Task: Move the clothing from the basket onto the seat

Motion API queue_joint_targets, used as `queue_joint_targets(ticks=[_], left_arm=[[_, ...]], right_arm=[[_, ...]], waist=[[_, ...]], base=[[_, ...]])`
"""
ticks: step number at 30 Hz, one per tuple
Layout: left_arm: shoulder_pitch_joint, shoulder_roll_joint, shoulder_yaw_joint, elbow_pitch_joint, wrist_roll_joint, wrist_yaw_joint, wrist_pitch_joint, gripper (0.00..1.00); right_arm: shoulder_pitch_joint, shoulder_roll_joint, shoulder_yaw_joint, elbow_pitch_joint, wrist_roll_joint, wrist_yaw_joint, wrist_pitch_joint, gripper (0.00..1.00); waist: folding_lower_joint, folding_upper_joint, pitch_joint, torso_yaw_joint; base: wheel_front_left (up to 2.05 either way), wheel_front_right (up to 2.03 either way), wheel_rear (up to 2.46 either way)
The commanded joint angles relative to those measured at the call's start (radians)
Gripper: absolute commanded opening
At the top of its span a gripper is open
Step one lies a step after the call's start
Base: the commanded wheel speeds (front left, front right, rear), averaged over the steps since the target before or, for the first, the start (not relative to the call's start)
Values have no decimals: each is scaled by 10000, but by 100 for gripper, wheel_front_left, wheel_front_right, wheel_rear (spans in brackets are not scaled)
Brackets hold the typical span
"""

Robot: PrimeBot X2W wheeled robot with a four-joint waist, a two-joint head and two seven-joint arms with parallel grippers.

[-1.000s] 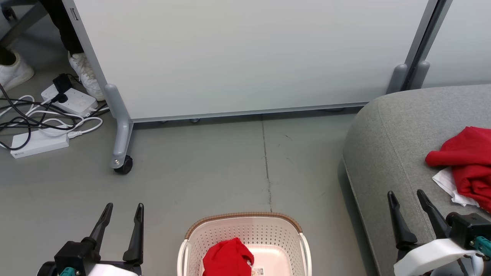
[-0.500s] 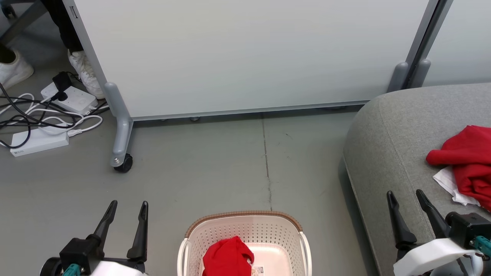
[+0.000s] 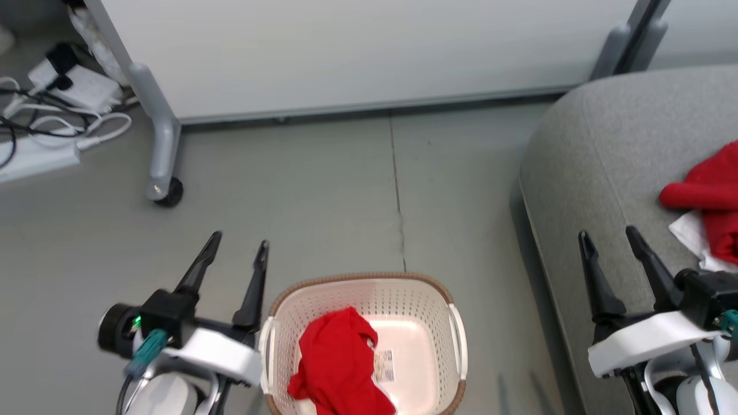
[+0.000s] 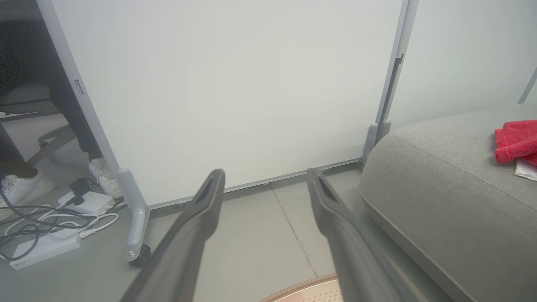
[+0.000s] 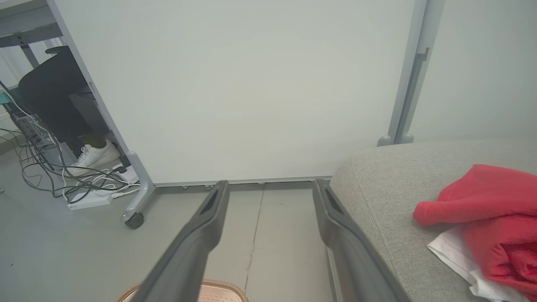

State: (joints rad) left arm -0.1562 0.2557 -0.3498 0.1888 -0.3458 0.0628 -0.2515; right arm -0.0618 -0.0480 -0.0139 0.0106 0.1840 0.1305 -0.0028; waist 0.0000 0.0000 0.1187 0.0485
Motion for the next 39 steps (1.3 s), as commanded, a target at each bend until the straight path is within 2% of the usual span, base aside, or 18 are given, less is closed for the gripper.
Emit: queue_joint_targets(ticks=[1, 9, 11, 21, 32, 39], left_arm=[[-470, -127, -136, 162, 102, -110, -24, 100], [-2229, -542, -1119, 1750, 775, -762, -27, 100], [-2451, -593, -1254, 2008, 882, -855, -31, 100], [-4612, -608, -2777, 5409, 2110, -1617, 209, 100], [-6433, -144, -4366, 8720, 2882, -1925, 998, 100], [-6799, 144, -5840, 10092, 2637, -1928, 1601, 100]], right_arm=[[-266, -51, 24, -185, -67, 6, 26, 100], [-1269, -51, 135, -920, -220, 6, -95, 100], [-1401, -48, 170, -985, -200, 6, -131, 100], [-2210, -39, 743, -1442, 378, 6, -937, 100], [-2432, -34, 1194, -1185, 999, 6, -1913, 100], [-2613, -33, 1668, -878, 1473, 6, -2351, 100]], waist=[[0, 0, 1034, -310], [0, 0, 3307, -930], [0, 0, 3555, -1028], [0, 0, 5846, -2461], [0, 0, 7358, -3777], [0, 0, 7769, -4408]], base=[[0, 0, 0], [0, 0, 0], [0, 0, 0], [0, 0, 0], [0, 0, 0], [0, 0, 0]])
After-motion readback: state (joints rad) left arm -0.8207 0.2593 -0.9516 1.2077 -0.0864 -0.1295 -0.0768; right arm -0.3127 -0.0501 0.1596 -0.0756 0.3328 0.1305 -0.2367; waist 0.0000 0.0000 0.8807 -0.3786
